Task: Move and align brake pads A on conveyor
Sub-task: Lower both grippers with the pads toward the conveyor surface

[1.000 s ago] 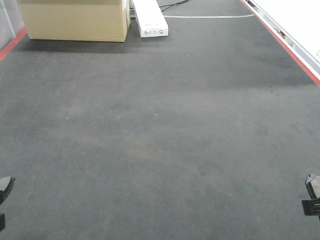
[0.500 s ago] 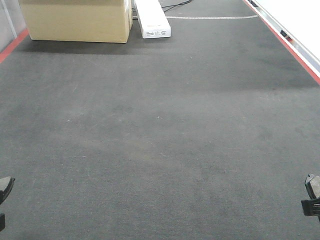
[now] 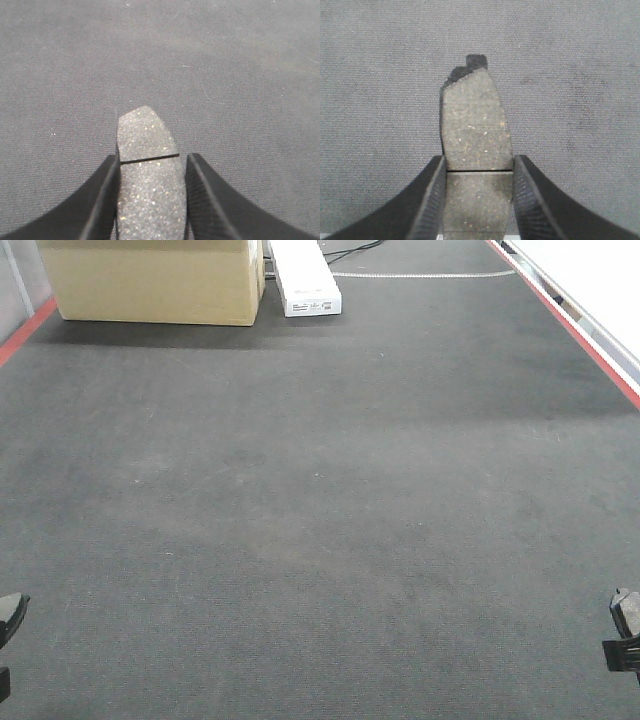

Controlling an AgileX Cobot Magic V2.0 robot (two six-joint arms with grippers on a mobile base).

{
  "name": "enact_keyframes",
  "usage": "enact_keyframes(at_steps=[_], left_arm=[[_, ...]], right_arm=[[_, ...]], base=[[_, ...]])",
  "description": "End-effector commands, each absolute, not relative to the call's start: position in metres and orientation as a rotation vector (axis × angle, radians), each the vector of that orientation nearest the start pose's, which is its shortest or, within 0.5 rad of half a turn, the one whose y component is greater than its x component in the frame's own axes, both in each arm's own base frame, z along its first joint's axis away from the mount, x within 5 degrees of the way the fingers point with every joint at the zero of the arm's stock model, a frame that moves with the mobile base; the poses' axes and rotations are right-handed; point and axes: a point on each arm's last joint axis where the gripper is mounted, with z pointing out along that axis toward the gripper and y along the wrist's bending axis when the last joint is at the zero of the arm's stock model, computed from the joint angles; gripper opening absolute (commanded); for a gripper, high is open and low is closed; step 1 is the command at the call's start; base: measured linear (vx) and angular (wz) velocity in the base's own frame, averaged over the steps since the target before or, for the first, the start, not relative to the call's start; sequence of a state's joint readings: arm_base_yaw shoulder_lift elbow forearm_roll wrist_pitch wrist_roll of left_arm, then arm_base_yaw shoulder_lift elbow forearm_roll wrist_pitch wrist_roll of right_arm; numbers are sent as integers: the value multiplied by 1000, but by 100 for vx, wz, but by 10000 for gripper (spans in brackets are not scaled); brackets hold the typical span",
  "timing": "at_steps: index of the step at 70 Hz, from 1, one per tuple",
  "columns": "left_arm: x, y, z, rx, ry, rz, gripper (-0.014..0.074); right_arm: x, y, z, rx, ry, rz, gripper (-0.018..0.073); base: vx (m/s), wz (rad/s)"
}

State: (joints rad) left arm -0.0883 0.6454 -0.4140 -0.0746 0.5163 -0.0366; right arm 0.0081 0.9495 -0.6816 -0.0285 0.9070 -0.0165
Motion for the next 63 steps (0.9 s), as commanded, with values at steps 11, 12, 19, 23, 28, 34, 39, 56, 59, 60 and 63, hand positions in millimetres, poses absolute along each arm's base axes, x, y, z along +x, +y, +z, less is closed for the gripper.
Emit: enact_keyframes(at_steps=[11,12,19,23,28,34,39,56,59,60,63], left_arm=[[125,-15,269,0,2122,-164,101],[125,-15,269,0,2122,-164,101],[125,-15,269,-1,2120,-165,101],[125,-16,269,-10,2121,-177,101],[125,-18,269,-48,2120,-230,101],[125,-21,270,-103,2116,-314,101],[125,-24,271,-93,2110,-345,101],[129,-33,276,-5,2059,-437,104],[131,-35,275,6,2062,-459,106],[131,-35,275,17,2064,-457,106],[134,-37,274,18,2065,-484,106]], right_arm=[[164,-1,283,-65,2572,-52,62],[164,-1,283,-65,2572,-52,62],[164,-1,283,-65,2572,-52,62],[164,-1,283,-65,2572,-52,62],[164,-1,283,-65,2572,-52,62],[164,-1,283,-65,2572,-52,62],[164,-1,283,-65,2572,-52,62],[164,-1,283,-65,2572,-52,62],[164,-1,283,-65,2572,-52,62],[164,-1,283,-65,2572,-52,62],[164,-1,283,-65,2572,-52,62]], base=[[0,0],[0,0],[0,0],[0,0],[0,0],[0,0],[0,0],[0,0],[0,0],[0,0],[0,0]])
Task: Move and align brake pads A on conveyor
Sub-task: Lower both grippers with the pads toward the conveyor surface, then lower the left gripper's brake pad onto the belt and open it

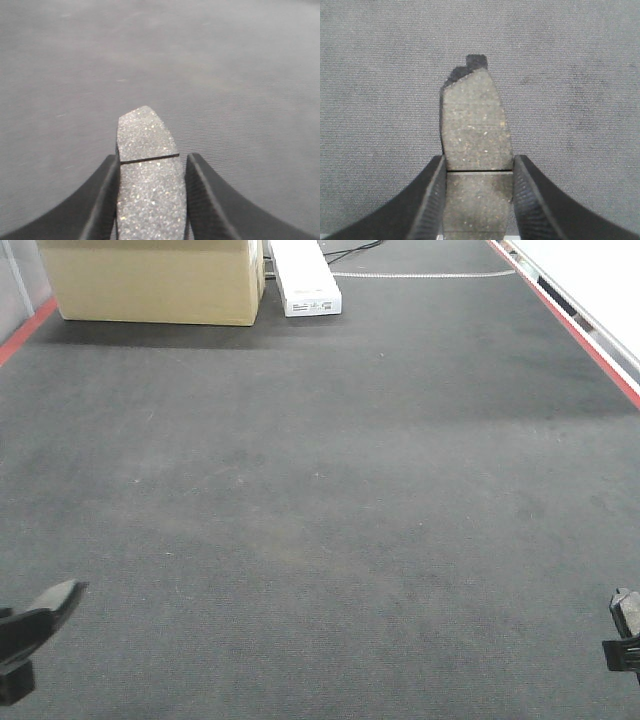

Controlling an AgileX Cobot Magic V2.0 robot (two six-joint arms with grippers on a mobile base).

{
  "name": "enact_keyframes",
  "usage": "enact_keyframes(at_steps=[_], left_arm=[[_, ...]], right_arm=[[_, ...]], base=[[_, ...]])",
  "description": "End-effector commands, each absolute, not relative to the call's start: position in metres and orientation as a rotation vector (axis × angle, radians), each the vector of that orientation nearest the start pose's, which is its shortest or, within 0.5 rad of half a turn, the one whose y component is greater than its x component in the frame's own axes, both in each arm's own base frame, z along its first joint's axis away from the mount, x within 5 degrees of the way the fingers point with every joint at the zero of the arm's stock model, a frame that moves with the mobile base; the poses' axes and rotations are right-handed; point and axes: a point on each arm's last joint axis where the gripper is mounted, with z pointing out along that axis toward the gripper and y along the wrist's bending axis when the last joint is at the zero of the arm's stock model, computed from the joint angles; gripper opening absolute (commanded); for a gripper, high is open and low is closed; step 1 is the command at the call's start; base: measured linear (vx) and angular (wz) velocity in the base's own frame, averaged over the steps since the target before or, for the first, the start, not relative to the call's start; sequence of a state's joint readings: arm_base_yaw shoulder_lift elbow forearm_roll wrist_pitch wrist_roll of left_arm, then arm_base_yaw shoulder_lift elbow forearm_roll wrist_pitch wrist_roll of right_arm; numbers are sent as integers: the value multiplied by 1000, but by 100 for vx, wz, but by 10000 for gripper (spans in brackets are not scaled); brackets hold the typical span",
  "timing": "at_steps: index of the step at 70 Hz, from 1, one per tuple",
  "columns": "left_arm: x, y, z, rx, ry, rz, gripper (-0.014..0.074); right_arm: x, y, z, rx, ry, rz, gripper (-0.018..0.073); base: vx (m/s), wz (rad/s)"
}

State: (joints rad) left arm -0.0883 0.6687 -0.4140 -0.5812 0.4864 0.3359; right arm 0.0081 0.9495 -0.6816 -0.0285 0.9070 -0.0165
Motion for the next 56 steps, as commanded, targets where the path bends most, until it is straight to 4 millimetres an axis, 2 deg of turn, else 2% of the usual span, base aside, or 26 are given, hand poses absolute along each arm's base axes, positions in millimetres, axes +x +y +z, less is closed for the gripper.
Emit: enact_keyframes(at_steps=[1,14,27,40,48,56], left_arm=[[134,-38,274,19,2067,-490,106],[151,-44,271,53,2086,-549,109],[178,-51,274,69,2124,-571,110],[203,-82,270,134,2161,-624,110],[214,-102,262,167,2159,-586,110],[223,-111,252,139,2138,-505,110]], right_arm=[[164,-1,283,-65,2572,-52,62],[164,-1,283,-65,2572,-52,62],[164,-1,283,-65,2572,-52,62],[164,-1,283,-65,2572,-52,62],[164,-1,283,-65,2572,-52,62],[164,-1,283,-65,2572,-52,62]], base=[[0,0],[0,0],[0,0],[0,0],[0,0],[0,0]])
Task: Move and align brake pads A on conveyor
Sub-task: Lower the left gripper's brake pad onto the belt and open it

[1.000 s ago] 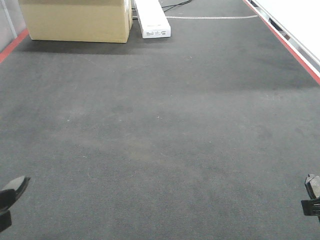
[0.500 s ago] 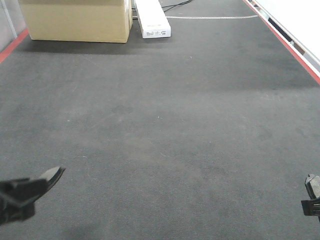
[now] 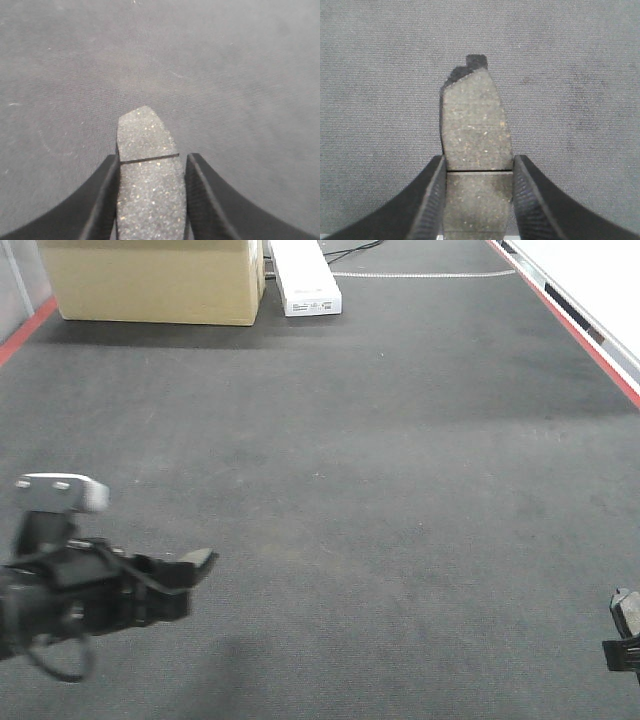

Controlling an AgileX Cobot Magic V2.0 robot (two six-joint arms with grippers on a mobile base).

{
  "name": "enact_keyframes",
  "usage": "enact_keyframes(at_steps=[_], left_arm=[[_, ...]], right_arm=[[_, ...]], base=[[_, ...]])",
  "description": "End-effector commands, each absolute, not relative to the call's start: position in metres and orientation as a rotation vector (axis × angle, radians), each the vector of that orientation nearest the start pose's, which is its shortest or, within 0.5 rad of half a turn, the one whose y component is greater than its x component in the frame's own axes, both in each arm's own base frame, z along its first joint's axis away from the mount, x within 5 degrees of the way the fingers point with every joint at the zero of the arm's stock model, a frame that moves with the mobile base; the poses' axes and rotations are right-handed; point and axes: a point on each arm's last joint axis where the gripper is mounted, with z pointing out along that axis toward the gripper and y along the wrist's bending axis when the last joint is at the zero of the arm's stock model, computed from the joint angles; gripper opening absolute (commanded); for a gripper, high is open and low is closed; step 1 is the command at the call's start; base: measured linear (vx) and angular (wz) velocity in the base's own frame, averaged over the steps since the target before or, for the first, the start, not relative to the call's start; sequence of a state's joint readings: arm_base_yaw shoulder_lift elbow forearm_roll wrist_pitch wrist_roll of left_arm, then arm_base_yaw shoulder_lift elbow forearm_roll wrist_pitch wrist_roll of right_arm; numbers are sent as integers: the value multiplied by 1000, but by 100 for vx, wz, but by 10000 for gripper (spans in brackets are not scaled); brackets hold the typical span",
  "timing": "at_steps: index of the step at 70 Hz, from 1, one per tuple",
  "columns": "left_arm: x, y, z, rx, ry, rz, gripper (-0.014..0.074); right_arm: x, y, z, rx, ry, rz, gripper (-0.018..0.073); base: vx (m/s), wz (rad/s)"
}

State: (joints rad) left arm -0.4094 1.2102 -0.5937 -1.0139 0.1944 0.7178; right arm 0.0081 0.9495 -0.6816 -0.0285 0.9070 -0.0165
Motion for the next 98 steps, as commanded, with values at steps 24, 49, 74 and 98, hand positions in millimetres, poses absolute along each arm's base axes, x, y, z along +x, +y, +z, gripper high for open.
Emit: enact_keyframes(at_steps=[24,49,74,98], left_arm=[[252,-107,217,-72,2162,-308,111],[254,-122,177,-31,2349,-332,118],[250,-126,171,-29,2411,-397,201],[248,-128,171,-17,2429,-423,388]], right_arm=[[164,-1,283,-65,2572,-52,62],[164,-1,283,-65,2572,-52,62],[164,-1,283,-65,2572,-52,62],[164,-1,283,-65,2572,-52,62]], base=[[0,0],[0,0],[0,0],[0,0]])
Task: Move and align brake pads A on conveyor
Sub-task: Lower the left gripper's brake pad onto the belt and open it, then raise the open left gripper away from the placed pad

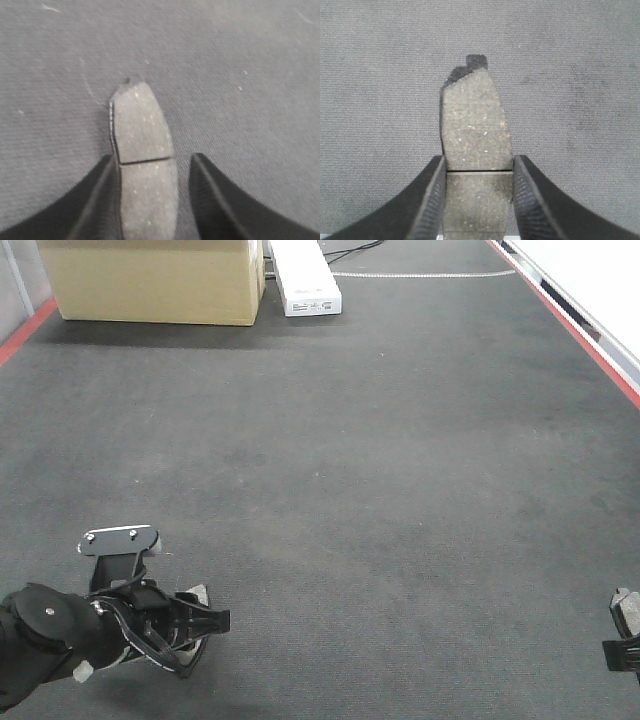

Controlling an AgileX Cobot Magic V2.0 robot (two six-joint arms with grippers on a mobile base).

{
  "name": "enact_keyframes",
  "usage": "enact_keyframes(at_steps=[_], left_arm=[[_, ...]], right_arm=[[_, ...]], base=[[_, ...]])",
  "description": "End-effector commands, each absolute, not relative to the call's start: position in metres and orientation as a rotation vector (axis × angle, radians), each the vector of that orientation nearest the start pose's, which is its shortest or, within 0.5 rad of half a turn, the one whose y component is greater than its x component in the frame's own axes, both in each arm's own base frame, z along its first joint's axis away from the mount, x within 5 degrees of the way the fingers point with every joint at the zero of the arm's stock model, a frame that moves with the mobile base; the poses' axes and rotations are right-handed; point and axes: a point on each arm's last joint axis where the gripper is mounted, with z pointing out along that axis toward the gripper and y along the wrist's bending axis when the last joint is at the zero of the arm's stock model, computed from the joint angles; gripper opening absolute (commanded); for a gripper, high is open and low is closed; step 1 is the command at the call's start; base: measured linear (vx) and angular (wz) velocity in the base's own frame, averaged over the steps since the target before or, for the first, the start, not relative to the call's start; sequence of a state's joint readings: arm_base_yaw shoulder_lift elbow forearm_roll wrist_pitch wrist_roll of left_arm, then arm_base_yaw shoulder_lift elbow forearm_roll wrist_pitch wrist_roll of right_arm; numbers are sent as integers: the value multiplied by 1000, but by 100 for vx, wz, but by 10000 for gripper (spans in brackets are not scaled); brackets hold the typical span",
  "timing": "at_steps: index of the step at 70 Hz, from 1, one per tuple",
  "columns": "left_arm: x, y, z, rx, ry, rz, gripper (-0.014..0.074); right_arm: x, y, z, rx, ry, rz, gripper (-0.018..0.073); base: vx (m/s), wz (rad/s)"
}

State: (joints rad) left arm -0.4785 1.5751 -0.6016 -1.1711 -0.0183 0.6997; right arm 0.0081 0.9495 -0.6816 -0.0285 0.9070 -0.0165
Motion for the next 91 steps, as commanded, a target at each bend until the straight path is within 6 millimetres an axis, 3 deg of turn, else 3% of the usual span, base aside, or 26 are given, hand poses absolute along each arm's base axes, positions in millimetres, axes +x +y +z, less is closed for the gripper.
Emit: enact_keyframes(at_steps=[1,17,29,38,52,77,91], left_arm=[[248,-128,171,-17,2429,-423,391],[247,-123,188,-49,2349,-417,349],[228,-105,204,-57,2241,-352,160],[205,-92,209,81,2192,-295,-9],[177,-81,220,168,2120,-319,-8],[156,-84,242,375,2018,-402,-6],[144,-78,260,378,1912,-418,-6]], right_arm=[[164,-1,283,-65,2572,-52,62],[164,-1,283,-65,2573,-52,62],[164,-1,283,-65,2573,-52,62],[164,-1,283,-65,2573,-52,62],[164,-1,283,-65,2573,-52,62],[164,-1,283,-65,2573,-52,62],[164,-1,283,-65,2573,-52,62]], base=[[0,0],[0,0],[0,0],[0,0],[0,0],[0,0],[0,0]])
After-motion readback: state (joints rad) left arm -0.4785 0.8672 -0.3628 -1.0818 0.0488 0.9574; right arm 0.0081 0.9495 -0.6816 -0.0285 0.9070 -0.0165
